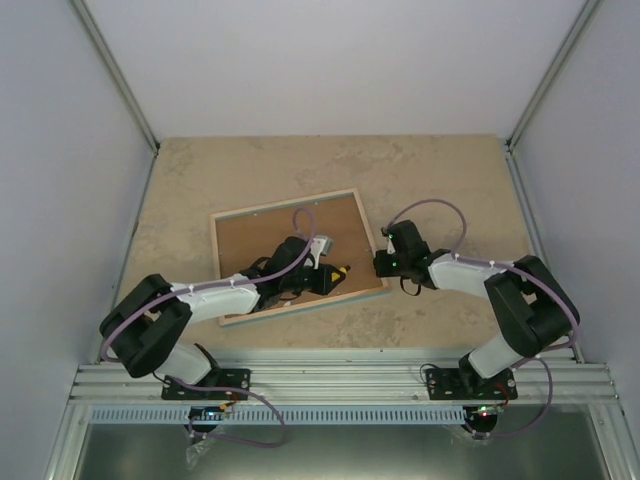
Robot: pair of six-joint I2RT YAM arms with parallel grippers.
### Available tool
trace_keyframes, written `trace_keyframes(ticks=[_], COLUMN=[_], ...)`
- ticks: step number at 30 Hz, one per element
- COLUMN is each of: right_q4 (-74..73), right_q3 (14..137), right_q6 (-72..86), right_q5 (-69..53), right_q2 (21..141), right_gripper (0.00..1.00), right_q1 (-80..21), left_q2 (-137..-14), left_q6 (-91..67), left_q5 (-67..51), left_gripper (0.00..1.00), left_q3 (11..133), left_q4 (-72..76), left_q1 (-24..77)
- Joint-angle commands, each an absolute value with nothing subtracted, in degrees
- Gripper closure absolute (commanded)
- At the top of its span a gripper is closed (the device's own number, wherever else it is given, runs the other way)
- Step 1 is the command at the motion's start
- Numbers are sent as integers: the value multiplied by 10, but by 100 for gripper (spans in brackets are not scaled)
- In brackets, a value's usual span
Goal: Take the photo out of the frame
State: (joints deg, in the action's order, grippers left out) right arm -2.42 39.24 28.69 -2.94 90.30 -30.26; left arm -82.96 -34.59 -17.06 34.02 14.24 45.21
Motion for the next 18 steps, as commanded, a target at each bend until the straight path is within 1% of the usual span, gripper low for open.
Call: trace_keyframes(ticks=[1, 4, 8, 18], right_q4=[21, 23, 65, 78], right_q3=[377, 368, 333, 332], right_q6=[389, 434, 467, 468], right_q5=[-29, -7, -5, 2], right_q2=[884, 876, 859, 863], right_gripper=[100, 100, 100, 100], right_q1=[-339, -360, -379, -388], left_q2=[-846, -850, -861, -896], left_q6=[-360, -364, -363, -369], left_q5=[-153, -141, -132, -145], left_gripper=[100, 100, 100, 100], left_q3=[349, 354, 357, 367], left_q4=[130, 123, 120, 149], left_q1=[462, 466, 468, 477])
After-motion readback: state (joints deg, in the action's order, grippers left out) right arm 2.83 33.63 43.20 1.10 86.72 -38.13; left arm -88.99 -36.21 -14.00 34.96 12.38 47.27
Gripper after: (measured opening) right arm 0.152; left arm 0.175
